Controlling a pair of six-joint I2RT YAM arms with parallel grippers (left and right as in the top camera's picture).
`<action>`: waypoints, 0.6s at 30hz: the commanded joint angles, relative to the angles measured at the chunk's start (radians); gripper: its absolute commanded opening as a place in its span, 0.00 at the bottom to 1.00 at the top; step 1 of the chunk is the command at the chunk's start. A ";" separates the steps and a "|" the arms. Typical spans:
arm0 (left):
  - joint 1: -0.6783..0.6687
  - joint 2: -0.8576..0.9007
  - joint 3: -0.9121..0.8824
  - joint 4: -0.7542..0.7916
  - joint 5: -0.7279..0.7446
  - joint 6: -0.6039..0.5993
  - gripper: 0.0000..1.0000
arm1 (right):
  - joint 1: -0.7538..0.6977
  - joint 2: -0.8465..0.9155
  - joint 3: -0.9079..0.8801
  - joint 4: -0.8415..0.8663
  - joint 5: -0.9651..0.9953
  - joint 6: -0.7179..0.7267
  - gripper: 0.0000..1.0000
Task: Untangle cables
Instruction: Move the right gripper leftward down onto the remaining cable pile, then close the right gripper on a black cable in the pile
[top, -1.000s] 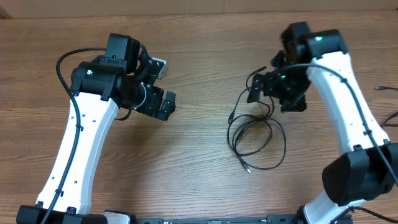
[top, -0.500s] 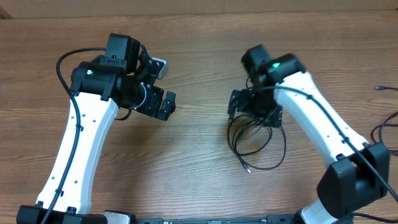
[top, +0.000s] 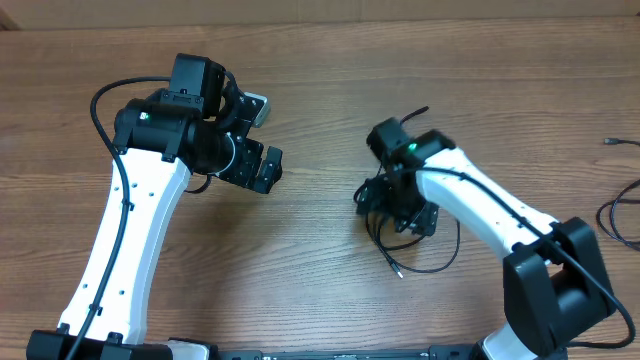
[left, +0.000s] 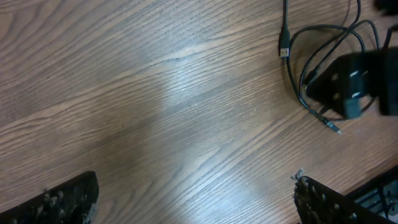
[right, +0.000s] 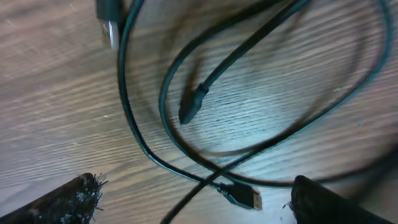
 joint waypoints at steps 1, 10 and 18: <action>0.005 0.002 0.018 0.001 0.002 0.022 1.00 | 0.040 -0.023 -0.038 0.046 0.029 0.015 0.95; 0.005 0.002 0.018 0.001 0.002 0.022 1.00 | 0.088 -0.023 -0.057 0.125 0.237 0.072 0.82; 0.005 0.002 0.018 0.001 0.002 0.022 1.00 | 0.089 -0.023 -0.117 0.192 0.245 0.071 0.48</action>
